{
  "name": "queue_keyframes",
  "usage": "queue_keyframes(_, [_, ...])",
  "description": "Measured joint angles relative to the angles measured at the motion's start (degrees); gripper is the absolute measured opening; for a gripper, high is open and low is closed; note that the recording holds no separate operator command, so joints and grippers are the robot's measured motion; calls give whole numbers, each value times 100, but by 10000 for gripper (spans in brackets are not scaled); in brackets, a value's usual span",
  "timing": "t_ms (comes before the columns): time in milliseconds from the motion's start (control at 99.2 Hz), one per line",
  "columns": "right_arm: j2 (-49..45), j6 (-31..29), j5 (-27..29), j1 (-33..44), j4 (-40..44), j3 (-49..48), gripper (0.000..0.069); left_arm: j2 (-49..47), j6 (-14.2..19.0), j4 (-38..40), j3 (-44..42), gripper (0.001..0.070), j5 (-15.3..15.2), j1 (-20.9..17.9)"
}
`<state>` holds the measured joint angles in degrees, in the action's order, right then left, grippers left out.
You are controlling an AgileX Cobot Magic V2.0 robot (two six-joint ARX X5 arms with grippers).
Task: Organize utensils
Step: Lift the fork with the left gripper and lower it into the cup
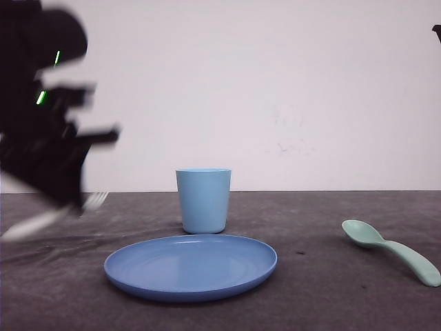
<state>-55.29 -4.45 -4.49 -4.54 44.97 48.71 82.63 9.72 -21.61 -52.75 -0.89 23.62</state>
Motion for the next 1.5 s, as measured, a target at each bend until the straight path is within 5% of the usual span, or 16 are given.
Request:
queue_keyframes(343, [0, 0, 0, 0, 2, 0, 680, -382, 0, 1991, -614, 38, 1034, 330])
queue_keyframes(514, [0, 0, 0, 0, 0, 0, 680, -210, -57, 3134, -614, 38, 1075, 479])
queue_keyframes(898, [0, 0, 0, 0, 0, 0, 680, 807, -444, 4376, -614, 38, 1082, 597])
queue_keyframes(1503, [0, -4, 2, 0, 9, 0, 680, 1746, -1043, 4579, -614, 38, 1178, 780])
